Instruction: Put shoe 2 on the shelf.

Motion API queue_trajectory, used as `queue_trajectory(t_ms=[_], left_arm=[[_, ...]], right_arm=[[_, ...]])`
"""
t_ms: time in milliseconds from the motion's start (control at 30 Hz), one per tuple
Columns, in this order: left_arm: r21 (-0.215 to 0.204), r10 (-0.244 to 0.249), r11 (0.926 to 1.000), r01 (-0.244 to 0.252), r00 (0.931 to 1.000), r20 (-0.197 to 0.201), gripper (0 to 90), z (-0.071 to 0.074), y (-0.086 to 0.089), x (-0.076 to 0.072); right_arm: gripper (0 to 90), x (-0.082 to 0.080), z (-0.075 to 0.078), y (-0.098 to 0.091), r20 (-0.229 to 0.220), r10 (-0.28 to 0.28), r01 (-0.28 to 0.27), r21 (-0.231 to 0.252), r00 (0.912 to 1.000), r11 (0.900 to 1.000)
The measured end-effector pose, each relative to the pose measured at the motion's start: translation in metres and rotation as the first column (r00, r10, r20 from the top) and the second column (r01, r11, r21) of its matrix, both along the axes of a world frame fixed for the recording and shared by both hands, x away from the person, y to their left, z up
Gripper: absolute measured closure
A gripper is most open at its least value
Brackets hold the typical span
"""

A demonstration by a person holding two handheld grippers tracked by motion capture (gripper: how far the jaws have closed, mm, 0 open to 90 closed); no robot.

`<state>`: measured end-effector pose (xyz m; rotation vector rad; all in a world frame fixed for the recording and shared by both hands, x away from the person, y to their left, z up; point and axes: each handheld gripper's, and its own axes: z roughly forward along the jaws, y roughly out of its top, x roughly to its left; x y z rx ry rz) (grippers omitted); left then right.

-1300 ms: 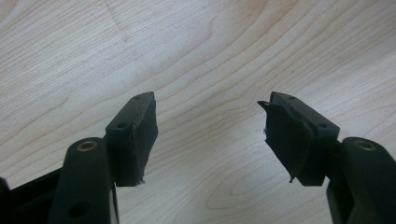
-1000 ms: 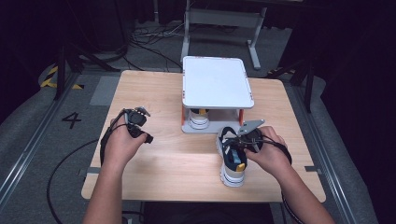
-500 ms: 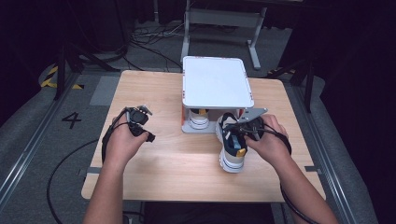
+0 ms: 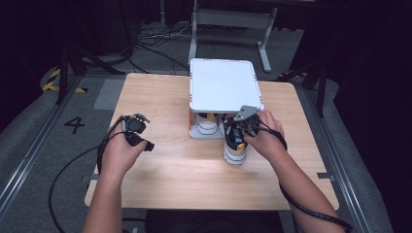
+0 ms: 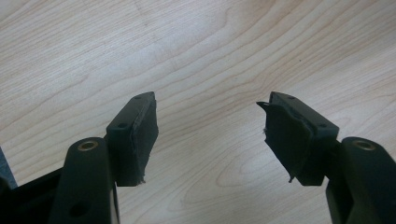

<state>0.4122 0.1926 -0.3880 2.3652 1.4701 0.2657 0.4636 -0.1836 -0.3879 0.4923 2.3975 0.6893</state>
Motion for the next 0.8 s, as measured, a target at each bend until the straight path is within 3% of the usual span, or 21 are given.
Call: queue_trajectory(t_ms=[67, 100, 133, 233, 333, 367, 400, 467, 533, 600, 667, 700, 767, 800], left_arm=[[-0.006, 0.003, 1.0000, -0.003, 1.0000, -0.004, 35.1, 0.000, 0.000, -0.001], [-0.005, 0.002, 1.0000, -0.002, 1.0000, -0.003, 35.1, 0.001, -0.001, -0.001], [-0.005, -0.001, 1.0000, 0.001, 1.0000, -0.002, 35.1, 0.001, -0.001, 0.000], [-0.001, -0.004, 1.0000, 0.004, 1.0000, -0.004, 35.1, 0.000, -0.003, 0.001], [0.002, -0.010, 0.9999, 0.010, 0.9999, -0.011, 35.1, -0.001, -0.006, 0.003], [0.005, -0.020, 0.9998, 0.020, 0.9997, -0.013, 35.1, -0.001, -0.007, 0.004], [0.007, -0.019, 0.9998, 0.020, 0.9998, -0.010, 35.1, -0.001, -0.008, 0.005], [0.006, -0.022, 0.9997, 0.022, 0.9997, -0.011, 35.1, -0.001, -0.011, 0.006], [0.010, -0.034, 0.9994, 0.034, 0.9994, -0.010, 35.1, 0.000, -0.013, 0.007], [0.013, -0.040, 0.9991, 0.040, 0.9992, -0.009, 35.1, 0.000, -0.015, 0.008], [0.023, -0.045, 0.9987, 0.045, 0.9989, -0.009, 35.1, 0.000, -0.017, 0.009], [0.019, -0.051, 0.9985, 0.051, 0.9986, -0.015, 35.0, -0.001, -0.018, 0.009], [0.012, -0.050, 0.9987, 0.050, 0.9986, -0.019, 34.9, -0.002, -0.019, 0.010], [0.016, -0.053, 0.9985, 0.053, 0.9984, -0.019, 34.9, -0.002, -0.020, 0.010]], right_arm=[[69.2, 0.000, -0.002, 0.000, -0.019, 0.003, -0.002, 0.011, 0.9998, 0.9999], [66.9, -0.002, -0.004, -0.001, -0.005, 0.004, -0.003, 0.032, 1.0000, 0.9995], [54.9, -0.008, 0.000, -0.006, 0.039, -0.003, 0.001, 0.039, 0.9992, 0.9992], [53.9, -0.023, 0.013, -0.019, 0.068, -0.015, 0.009, 0.097, 0.9976, 0.9953], [52.9, -0.045, 0.029, -0.031, -0.003, -0.031, 0.031, 0.187, 0.9995, 0.9818], [52.9, -0.045, 0.029, -0.031, -0.003, -0.031, 0.031, 0.187, 0.9995, 0.9818], [53.9, -0.063, 0.034, -0.039, -0.084, -0.050, 0.069, 0.234, 0.9952, 0.9698], [54.5, -0.068, 0.035, -0.040, -0.107, -0.055, 0.080, 0.238, 0.9927, 0.9680], [54.4, -0.082, 0.033, -0.041, -0.179, -0.062, 0.099, 0.202, 0.9819, 0.9745], [52.3, -0.089, 0.031, -0.041, -0.249, -0.077, 0.128, 0.198, 0.9655, 0.9718], [45.9, -0.092, 0.020, -0.039, -0.367, -0.111, 0.182, 0.167, 0.9236, 0.9690], [44.7, -0.092, 0.016, -0.038, -0.384, -0.123, 0.194, 0.152, 0.9152, 0.9692], [39.9, -0.091, 0.007, -0.035, -0.389, -0.136, 0.204, 0.138, 0.9113, 0.9693], [37.4, -0.089, 0.003, -0.033, -0.394, -0.152, 0.223, 0.143, 0.9067, 0.9642]])
